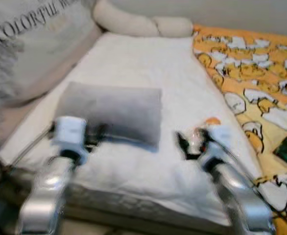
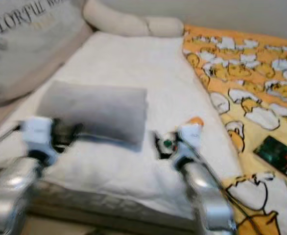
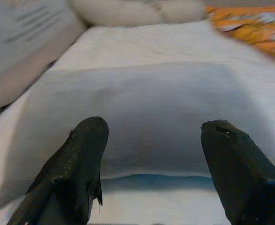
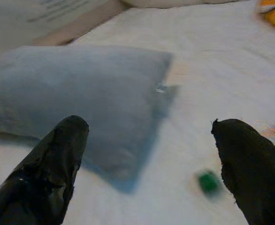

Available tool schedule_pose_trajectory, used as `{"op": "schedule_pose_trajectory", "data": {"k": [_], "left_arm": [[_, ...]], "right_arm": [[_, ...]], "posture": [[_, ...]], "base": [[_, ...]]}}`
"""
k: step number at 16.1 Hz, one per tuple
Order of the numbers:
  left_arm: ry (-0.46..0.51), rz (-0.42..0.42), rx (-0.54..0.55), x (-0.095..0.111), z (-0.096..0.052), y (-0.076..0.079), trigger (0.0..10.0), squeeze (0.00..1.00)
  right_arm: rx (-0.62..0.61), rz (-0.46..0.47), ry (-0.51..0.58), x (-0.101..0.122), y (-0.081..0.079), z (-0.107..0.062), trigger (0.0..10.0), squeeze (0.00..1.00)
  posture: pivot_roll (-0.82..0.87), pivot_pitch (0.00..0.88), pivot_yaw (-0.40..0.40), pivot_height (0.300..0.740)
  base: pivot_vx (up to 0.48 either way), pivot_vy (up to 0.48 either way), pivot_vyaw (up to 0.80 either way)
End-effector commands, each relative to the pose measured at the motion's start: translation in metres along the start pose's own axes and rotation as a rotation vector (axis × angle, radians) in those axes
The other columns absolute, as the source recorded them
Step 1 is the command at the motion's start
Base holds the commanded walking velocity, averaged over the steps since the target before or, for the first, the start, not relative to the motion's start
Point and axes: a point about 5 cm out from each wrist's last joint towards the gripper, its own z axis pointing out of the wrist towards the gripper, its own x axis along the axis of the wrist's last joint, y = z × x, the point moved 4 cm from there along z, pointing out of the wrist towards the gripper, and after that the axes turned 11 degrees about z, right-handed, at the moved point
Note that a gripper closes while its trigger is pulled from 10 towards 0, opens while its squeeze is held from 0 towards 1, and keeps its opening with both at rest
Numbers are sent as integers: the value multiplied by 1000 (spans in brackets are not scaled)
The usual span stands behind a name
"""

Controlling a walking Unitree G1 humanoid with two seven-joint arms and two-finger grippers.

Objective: Clean up the room

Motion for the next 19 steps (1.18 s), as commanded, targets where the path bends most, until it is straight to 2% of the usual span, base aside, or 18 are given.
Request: {"op": "schedule_pose_trajectory", "data": {"k": [1, 2, 6, 8, 9, 10, 11, 12, 13, 14, 18, 19], "left_arm": [[24, -6, -36, 8, 3, 10, 10000, 0], [23, -5, -39, 7, 3, 11, 10000, 0], [24, -4, -97, 8, 4, 18, 10000, 0], [19, 12, -113, 8, 4, 19, 10000, 0], [18, 18, -122, 8, 4, 20, 10000, 0], [17, 29, -140, 8, 3, 22, 10000, 0], [17, 37, -151, 8, 3, 23, 10000, 0], [10, 66, -175, 8, 3, 24, 10000, 506], [10, 73, -179, 9, 4, 24, 10000, 506], [15, 76, -189, 10, 5, 24, 10000, 1000], [32, 99, -268, 19, 6, 28, 10000, 1000], [29, 122, -331, 21, 6, 32, 10000, 1000]], "right_arm": [[-53, 1, -8, 2, 14, -4, 10000, 0], [-69, -5, -22, 1, 16, -4, 10000, 0], [-79, -20, -47, 6, 10, 6, 10000, 0], [-134, -37, -100, 3, 15, 12, 10000, 0], [-150, -16, -115, 2, 17, 15, 10000, 0], [-194, 18, -141, 0, 23, 19, 10000, 1000], [-225, 31, -159, -2, 28, 21, 10000, 1000], [-289, 68, -208, -7, 37, 30, 10000, 1000], [-294, 79, -218, -8, 38, 33, 10000, 1000], [-300, 75, -231, -8, 39, 40, 10000, 1000], [-378, 70, -259, -6, 51, 64, 10000, 1000], [-426, 73, -332, -11, 57, 76, 10000, 384]], "posture": [[32, 0, -8, 740], [32, 0, -8, 740], [29, 0, -4, 740], [31, 0, -3, 740], [32, 0, -3, 740], [36, 0, -3, 740], [39, 0, -4, 740], [47, 0, -3, 740], [48, 0, -2, 740], [50, 0, 0, 740], [62, 0, 9, 740], [65, 0, 10, 740]], "base": [[401, 0, -800], [401, 0, -800], [0, 0, 0], [0, 0, 0], [0, 0, 0], [0, 0, 0], [0, 0, 0], [0, 0, 0], [0, 0, 0], [0, 0, 0], [0, 0, 0], [0, 0, 0]]}}
